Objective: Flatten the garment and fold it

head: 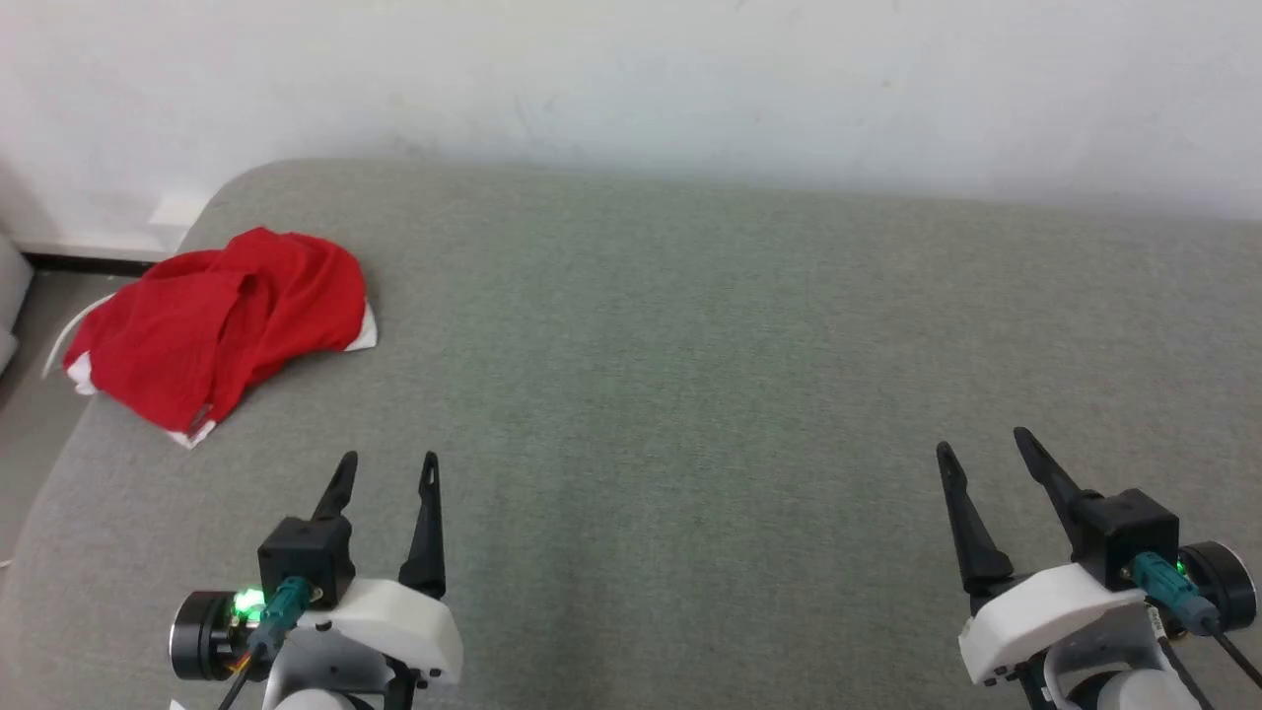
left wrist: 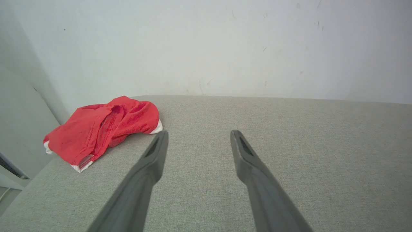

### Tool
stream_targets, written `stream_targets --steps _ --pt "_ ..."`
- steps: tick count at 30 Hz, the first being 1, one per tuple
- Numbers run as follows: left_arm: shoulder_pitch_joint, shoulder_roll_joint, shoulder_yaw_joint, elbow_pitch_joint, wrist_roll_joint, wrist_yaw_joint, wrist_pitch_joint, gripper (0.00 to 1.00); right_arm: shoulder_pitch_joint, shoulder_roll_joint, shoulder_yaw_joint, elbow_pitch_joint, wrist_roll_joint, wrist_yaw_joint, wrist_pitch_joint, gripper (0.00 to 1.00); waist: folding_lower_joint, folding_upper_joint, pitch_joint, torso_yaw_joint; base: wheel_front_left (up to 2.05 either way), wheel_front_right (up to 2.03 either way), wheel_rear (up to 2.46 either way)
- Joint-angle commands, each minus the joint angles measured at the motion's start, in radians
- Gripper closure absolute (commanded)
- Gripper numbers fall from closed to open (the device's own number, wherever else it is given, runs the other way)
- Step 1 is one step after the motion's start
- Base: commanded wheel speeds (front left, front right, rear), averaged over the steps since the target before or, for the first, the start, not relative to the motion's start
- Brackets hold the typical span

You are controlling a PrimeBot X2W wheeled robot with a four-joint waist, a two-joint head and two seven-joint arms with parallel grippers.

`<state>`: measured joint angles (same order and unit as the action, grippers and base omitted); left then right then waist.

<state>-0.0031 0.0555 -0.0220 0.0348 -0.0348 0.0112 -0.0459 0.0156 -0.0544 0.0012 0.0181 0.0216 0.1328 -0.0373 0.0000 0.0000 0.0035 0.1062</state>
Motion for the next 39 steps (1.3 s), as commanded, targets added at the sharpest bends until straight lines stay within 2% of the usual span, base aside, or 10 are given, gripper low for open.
stream_targets --steps 1,15,39 --pt "-0.01 0.006 -0.001 0.006 -0.005 0.009 -0.01 0.0 -0.012 0.001 0.001 0.004 0.007 0.0 -0.009 0.0 0.0 0.0 0.001 0.02 0.0 0.0 0.0" --pt "-0.008 0.011 -0.005 0.01 -0.024 0.026 -0.039 0.0 -0.025 0.001 0.014 0.013 0.019 -0.001 -0.026 0.0 0.0 0.0 0.007 0.108 0.0 0.0 0.0" --pt "-0.006 0.016 0.003 0.019 -0.063 0.06 -0.089 0.0 -0.044 0.002 0.037 0.027 0.032 -0.001 -0.05 0.0 0.0 0.0 0.019 0.22 0.0 0.0 0.0"
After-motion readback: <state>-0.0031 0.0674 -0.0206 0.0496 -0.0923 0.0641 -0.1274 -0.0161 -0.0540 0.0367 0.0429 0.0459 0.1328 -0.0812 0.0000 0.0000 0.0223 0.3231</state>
